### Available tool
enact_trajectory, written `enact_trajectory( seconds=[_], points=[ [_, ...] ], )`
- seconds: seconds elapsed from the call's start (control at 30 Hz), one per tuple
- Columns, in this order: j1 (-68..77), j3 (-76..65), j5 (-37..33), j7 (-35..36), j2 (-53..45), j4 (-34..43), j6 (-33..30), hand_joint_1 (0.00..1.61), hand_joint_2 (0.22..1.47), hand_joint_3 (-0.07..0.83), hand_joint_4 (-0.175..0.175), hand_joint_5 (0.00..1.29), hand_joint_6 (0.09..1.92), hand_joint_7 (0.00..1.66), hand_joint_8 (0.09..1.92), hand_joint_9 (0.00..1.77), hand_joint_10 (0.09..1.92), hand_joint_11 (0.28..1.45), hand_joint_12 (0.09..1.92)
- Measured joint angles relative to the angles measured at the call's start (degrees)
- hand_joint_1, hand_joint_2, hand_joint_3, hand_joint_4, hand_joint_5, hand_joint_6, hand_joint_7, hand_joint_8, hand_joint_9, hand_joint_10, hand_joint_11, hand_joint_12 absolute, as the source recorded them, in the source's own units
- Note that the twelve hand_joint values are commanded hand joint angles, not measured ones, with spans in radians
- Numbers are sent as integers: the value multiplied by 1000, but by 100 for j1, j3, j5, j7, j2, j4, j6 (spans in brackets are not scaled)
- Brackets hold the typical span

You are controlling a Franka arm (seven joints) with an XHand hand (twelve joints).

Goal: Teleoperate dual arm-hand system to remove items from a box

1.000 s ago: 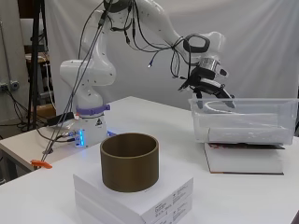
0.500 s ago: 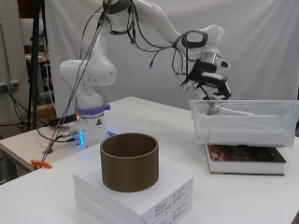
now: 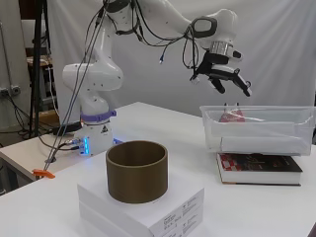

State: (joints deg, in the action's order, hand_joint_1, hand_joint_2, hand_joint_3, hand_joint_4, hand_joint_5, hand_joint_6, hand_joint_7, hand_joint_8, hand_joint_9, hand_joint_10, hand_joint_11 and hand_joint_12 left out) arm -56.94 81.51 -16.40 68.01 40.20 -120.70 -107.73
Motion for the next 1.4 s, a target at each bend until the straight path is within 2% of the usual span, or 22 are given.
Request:
enact_trajectory(
  seconds=[0.1,0.23,0.47,0.5,0.53,0.57,0.6,0.63,0.67,0.7,0.77,0.8,0.83,0.87,0.9,0.93,0.97,1.03,1.07,1.23,1.33,1.4],
  points=[
    [-104,381,-313,254,-28,-96,60,173,890,2,44,384,87,458,87,552,87,556,87],
    [-127,577,-362,482,19,-306,-404,201,885,0,68,363,87,433,87,534,87,541,87],
    [-141,1118,244,446,190,-517,-884,271,898,3,78,309,87,385,87,491,87,491,87],
    [-137,1131,307,408,209,-533,-903,346,920,5,103,449,87,487,87,586,87,539,87],
    [-139,1152,395,342,231,-542,-901,654,1013,5,85,640,432,627,426,779,112,662,87],
    [-134,1188,543,249,264,-548,-905,880,1106,7,61,734,798,679,882,815,689,726,351],
    [-132,1234,677,197,295,-580,-968,1002,1135,1,99,764,1198,763,1336,938,1225,789,891],
    [-139,1299,758,181,323,-618,-1080,1064,1142,-2,132,777,1478,856,1626,1065,1561,844,1324],
    [-168,1364,772,217,333,-621,-1180,1095,1141,-4,154,792,1629,945,1786,1190,1745,923,1604],
    [-213,1396,765,284,337,-593,-1212,1112,1140,-5,165,806,1705,1011,1867,1276,1837,986,1758],
    [-239,1379,747,537,319,-531,-1102,1133,1138,-3,174,826,1833,1093,1920,1360,1903,1057,1872],
    [-182,1321,702,672,312,-546,-1028,1029,1184,6,175,771,1722,975,1920,1215,1913,909,1822],
    [-72,1227,612,780,306,-621,-985,701,1150,-7,146,609,1414,790,1627,953,1642,746,1372],
    [69,1106,485,839,308,-743,-1017,447,1118,-10,118,505,1087,684,1213,791,1245,679,870],
    [199,998,371,829,329,-867,-1103,306,1092,-8,95,476,768,661,822,733,872,675,493],
    [308,914,291,724,360,-989,-1211,230,1073,-4,81,490,506,678,517,732,577,682,255],
    [373,879,280,533,394,-1085,-1306,196,1049,-3,72,511,309,699,307,749,365,687,126],
    [397,916,447,-5,460,-1087,-1331,165,1006,-3,65,536,100,727,100,777,143,688,87],
    [377,953,523,-218,482,-1008,-1271,159,993,-4,65,538,87,730,87,780,99,686,87],
    [110,1183,552,-533,552,-568,-1065,153,961,-12,74,536,87,711,87,762,87,674,87],
    [-167,1332,439,-588,593,-298,-999,151,878,-24,54,314,87,425,87,512,87,531,87],
    [-368,1437,324,-580,616,-114,-953,161,843,-18,54,244,87,342,87,442,87,483,87]
  ],
)
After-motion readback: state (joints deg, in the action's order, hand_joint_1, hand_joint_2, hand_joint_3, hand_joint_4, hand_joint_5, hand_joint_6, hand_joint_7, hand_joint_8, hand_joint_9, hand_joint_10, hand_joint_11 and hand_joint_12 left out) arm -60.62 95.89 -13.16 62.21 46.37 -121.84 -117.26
